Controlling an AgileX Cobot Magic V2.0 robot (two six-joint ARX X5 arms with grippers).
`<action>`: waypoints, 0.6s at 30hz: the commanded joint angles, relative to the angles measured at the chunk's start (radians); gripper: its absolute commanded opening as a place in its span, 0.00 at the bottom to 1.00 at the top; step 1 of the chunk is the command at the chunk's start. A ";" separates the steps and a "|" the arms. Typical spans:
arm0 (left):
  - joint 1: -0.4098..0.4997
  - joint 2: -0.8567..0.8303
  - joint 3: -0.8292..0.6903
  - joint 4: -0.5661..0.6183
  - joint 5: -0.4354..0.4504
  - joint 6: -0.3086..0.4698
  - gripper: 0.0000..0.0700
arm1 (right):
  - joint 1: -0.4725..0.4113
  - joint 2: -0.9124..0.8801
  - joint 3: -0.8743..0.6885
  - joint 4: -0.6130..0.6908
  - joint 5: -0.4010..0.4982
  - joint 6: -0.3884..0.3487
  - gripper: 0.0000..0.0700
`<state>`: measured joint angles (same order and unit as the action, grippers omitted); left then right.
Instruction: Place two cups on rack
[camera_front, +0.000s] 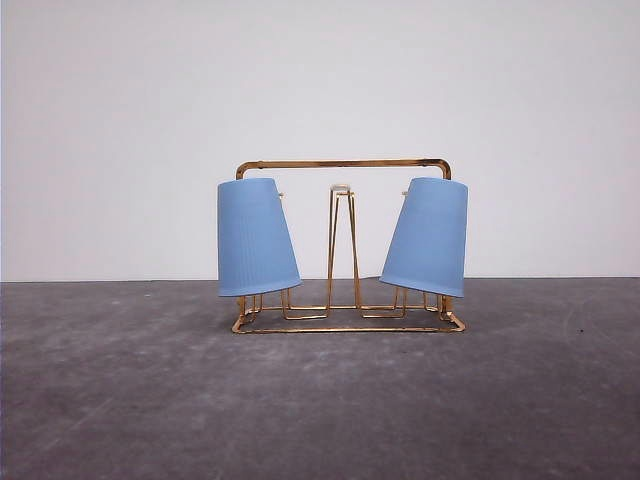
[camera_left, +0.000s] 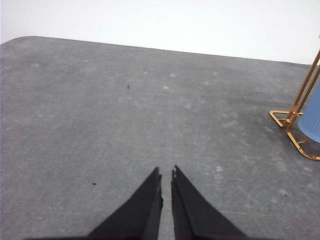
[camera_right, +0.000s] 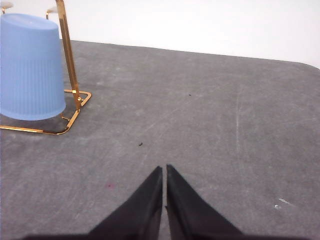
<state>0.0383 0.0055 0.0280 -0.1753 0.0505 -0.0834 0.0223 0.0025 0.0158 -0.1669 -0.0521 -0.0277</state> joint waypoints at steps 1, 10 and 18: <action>0.002 -0.001 -0.015 0.015 -0.002 -0.006 0.02 | 0.000 0.001 -0.004 0.013 0.001 -0.006 0.02; 0.002 -0.001 -0.015 0.015 -0.002 -0.006 0.02 | 0.000 0.001 -0.004 0.013 0.001 -0.006 0.02; 0.002 -0.001 -0.015 0.015 -0.002 -0.006 0.02 | 0.000 0.001 -0.004 0.013 0.001 -0.006 0.02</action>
<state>0.0383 0.0053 0.0280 -0.1753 0.0505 -0.0834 0.0223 0.0025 0.0158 -0.1669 -0.0521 -0.0292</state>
